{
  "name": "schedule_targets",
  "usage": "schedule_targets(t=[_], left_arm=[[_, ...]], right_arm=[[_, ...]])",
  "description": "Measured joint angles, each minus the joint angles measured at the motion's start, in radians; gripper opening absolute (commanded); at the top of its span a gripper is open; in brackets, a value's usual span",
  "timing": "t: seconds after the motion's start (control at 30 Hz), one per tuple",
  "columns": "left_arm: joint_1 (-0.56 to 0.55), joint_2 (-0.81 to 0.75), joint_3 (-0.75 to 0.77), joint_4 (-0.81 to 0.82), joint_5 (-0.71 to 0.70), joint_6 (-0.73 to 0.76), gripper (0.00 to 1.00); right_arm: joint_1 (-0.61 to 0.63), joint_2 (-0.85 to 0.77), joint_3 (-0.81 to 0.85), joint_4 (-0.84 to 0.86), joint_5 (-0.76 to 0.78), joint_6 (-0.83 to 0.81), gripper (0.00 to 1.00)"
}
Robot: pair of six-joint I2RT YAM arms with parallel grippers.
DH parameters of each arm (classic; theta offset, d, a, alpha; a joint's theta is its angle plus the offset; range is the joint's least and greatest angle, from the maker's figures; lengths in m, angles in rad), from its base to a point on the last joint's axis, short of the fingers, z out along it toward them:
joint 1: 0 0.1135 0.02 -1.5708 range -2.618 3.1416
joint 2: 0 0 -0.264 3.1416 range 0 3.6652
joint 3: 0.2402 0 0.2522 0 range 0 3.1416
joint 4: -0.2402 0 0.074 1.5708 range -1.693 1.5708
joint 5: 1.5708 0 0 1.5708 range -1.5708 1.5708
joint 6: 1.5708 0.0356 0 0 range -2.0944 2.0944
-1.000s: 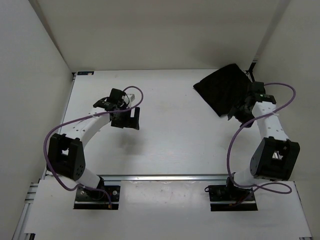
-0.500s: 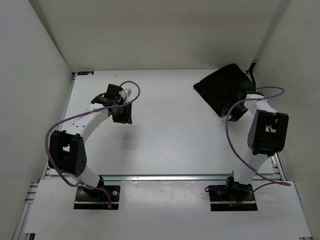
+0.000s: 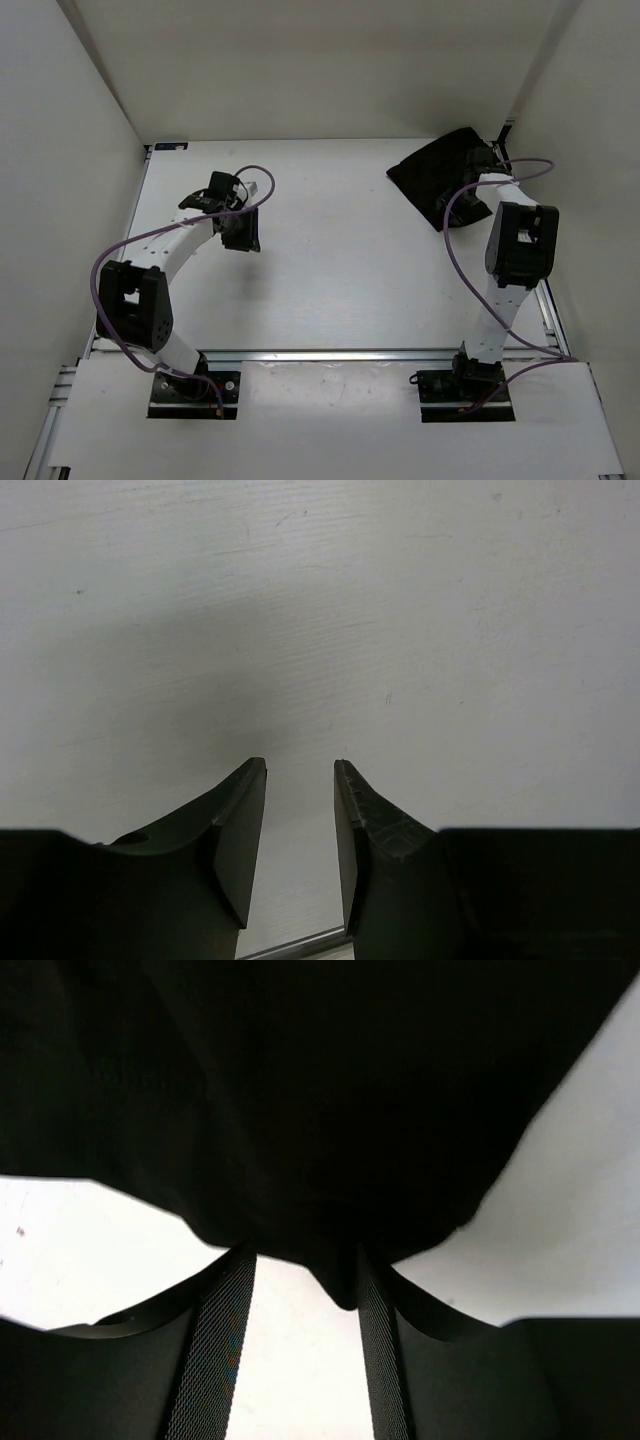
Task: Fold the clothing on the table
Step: Move the skirt to the center of the board
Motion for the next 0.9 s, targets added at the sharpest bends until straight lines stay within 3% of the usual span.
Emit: schedule_targets(t=[0.13,0.2,0.23,0.43,0.6,0.83,0.87,0.9], left_arm=[[0.017,0.0,0.0,0.0,0.006,-0.004,0.44],[0.026,0.0,0.0,0.002,0.011,-0.007,0.43],[0.03,0.0,0.0,0.003,0.015,-0.009,0.43],[0.043,0.0,-0.001,0.008,0.036,-0.018,0.38],[0.05,0.0,-0.002,0.011,0.051,-0.025,0.29],[0.056,0.001,-0.002,0.022,0.06,-0.033,0.22],[0.057,0.002,-0.003,0.024,0.063,-0.035,0.23],[0.057,0.002,-0.004,0.029,0.066,-0.036,0.22]], right_arm=[[0.015,0.064,0.08,-0.046,0.029,-0.007,0.47],[0.024,0.092,0.124,-0.073,0.044,-0.019,0.09],[0.028,0.106,0.148,-0.089,0.048,-0.025,0.0],[0.048,0.212,0.305,-0.19,0.031,-0.057,0.0],[0.111,0.216,0.374,-0.225,-0.056,-0.186,0.0],[0.412,-0.024,0.329,-0.165,-0.249,-0.461,0.0],[0.46,-0.077,0.311,-0.159,-0.282,-0.488,0.02],[0.513,-0.143,0.286,-0.16,-0.326,-0.516,0.16]])
